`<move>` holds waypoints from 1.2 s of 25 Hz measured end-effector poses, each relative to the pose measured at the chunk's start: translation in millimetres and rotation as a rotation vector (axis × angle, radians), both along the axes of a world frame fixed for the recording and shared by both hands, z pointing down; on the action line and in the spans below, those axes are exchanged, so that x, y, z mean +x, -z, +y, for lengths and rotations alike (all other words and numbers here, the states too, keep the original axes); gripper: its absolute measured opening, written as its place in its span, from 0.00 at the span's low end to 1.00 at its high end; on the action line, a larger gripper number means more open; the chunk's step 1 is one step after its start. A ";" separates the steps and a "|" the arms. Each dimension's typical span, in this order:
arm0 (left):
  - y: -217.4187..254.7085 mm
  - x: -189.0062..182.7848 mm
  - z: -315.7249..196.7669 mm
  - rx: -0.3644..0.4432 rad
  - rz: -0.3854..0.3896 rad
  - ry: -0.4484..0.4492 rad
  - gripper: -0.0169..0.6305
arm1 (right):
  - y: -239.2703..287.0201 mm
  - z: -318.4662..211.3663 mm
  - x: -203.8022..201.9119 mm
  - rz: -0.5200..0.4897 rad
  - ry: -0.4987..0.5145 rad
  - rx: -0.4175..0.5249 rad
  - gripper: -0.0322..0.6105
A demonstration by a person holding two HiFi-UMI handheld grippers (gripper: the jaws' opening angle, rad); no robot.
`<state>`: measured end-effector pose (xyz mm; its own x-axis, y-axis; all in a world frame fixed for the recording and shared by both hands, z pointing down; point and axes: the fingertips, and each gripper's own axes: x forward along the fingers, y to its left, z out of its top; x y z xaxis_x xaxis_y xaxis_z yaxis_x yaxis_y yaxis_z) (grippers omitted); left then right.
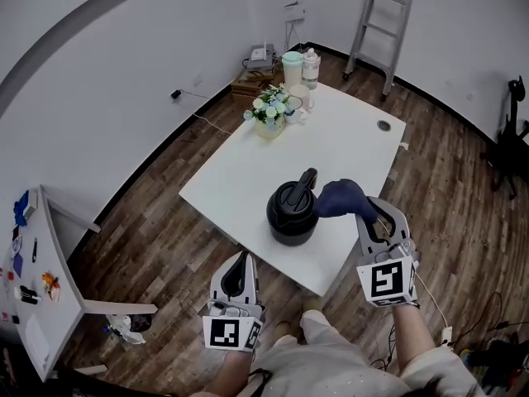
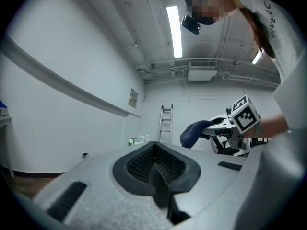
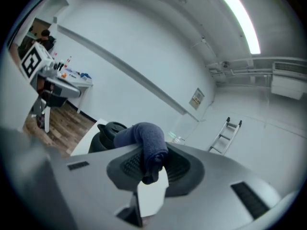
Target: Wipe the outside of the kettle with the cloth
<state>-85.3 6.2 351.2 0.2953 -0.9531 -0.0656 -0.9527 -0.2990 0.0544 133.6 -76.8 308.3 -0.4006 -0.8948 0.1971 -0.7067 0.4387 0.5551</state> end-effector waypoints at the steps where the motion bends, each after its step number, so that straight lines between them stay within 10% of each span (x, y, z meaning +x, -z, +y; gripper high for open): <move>1: -0.6 3.6 0.5 0.001 -0.003 -0.017 0.04 | 4.9 12.5 -0.4 -0.066 -0.007 -0.009 0.15; 5: -5.7 19.8 0.3 -0.004 0.013 -0.086 0.04 | -5.9 64.6 -7.7 -0.317 -0.022 -0.132 0.15; 13: -27.4 55.4 20.1 -0.052 0.073 -0.225 0.04 | -97.3 134.9 -9.2 -0.496 -0.092 -0.449 0.15; 30: -27.7 50.5 40.9 -0.053 0.075 -0.203 0.04 | -98.5 149.8 -19.0 -0.497 -0.058 -0.462 0.15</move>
